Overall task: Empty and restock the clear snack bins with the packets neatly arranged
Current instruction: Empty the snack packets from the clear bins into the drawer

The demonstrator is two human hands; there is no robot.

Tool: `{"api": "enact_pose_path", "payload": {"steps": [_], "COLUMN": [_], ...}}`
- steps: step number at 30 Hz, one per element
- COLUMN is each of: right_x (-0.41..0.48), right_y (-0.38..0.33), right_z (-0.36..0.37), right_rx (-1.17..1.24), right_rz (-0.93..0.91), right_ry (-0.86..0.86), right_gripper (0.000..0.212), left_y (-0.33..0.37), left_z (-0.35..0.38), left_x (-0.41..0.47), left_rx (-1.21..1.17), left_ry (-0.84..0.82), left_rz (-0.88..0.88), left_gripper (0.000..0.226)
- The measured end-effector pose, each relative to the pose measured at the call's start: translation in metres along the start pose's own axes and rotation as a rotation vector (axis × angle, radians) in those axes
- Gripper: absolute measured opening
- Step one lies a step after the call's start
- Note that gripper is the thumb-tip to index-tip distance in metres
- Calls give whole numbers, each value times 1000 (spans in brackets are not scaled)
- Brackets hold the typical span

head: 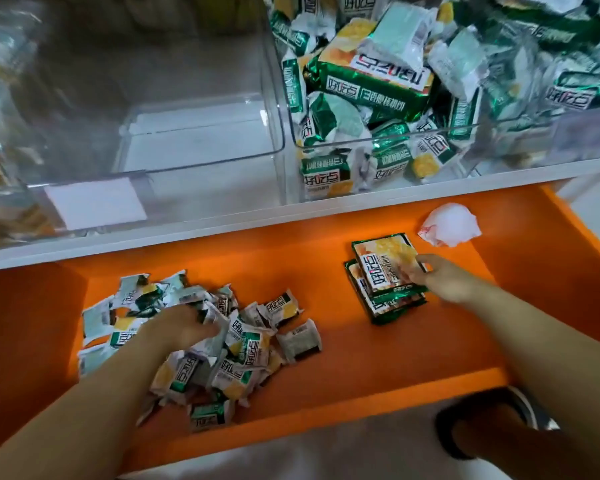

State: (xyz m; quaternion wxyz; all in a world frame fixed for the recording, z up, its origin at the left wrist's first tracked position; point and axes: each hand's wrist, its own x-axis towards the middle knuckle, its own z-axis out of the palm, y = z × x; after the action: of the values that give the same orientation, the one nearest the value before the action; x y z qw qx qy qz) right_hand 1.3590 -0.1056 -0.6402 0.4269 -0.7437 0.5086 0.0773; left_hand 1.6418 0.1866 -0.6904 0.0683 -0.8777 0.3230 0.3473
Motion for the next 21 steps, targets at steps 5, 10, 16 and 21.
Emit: {"api": "enact_pose_path", "payload": {"steps": [5, 10, 16, 21], "right_x": [-9, -40, -101, -120], "right_y": [-8, -40, -103, -141], "right_z": [6, 0, -54, -99], "right_rx": [5, -85, -47, 87], "right_rz": [-60, -192, -561, -698], "right_ry": [-86, -107, 99, 383], "right_gripper": [41, 35, 22, 11], "left_y": [-7, 34, 103, 135], "left_z": [2, -37, -97, -141], "left_x": [-9, -50, -121, -153], "left_rx": [31, 61, -94, -295], "left_ry": [161, 253, 498, 819], "left_rz": [-199, -74, 333, 579], "left_gripper": [64, 56, 35, 20]}}
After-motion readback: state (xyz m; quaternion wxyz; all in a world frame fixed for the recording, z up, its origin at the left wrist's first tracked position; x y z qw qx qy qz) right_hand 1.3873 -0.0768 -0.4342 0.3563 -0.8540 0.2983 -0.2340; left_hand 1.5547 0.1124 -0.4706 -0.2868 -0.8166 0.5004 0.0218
